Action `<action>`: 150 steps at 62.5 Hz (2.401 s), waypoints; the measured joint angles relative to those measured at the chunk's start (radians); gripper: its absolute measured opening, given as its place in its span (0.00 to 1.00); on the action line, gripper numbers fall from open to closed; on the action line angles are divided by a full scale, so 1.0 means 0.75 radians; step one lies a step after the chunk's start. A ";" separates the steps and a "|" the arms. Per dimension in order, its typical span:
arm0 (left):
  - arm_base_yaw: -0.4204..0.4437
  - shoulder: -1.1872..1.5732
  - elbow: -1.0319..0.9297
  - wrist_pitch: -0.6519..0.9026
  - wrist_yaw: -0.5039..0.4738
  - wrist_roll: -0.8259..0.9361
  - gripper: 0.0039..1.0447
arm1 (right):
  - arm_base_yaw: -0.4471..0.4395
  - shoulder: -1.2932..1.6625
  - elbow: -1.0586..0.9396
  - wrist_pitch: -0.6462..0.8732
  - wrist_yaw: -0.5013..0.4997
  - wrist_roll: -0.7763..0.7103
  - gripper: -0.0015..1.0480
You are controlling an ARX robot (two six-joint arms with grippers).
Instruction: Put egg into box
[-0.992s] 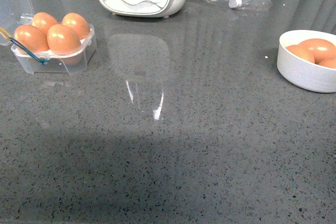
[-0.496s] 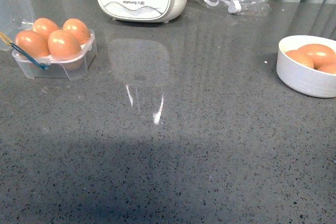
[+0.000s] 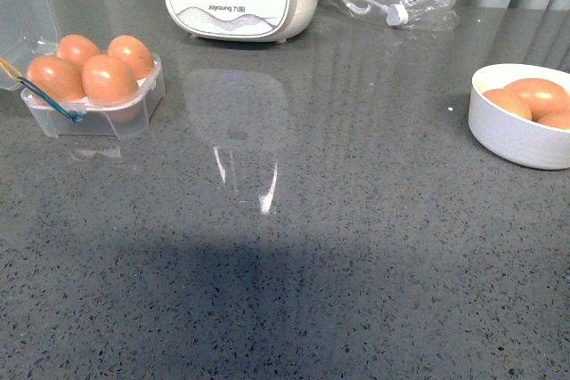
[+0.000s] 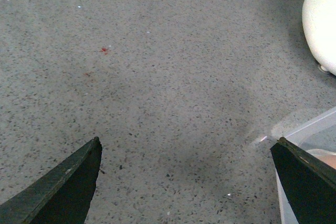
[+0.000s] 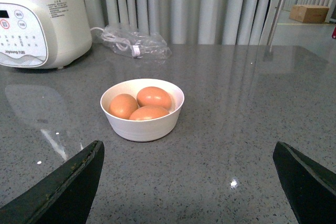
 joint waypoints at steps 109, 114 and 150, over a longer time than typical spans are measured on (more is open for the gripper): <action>-0.509 -1.073 -0.232 -0.567 -0.404 0.092 0.94 | 0.000 0.000 0.000 0.000 0.000 0.000 0.93; -0.508 -1.087 -0.235 -0.595 -0.404 0.086 0.94 | 0.000 0.000 0.000 0.000 -0.001 0.000 0.93; -0.304 -1.438 -0.857 -0.122 -0.116 0.063 0.06 | 0.000 0.000 0.000 0.000 -0.001 0.000 0.93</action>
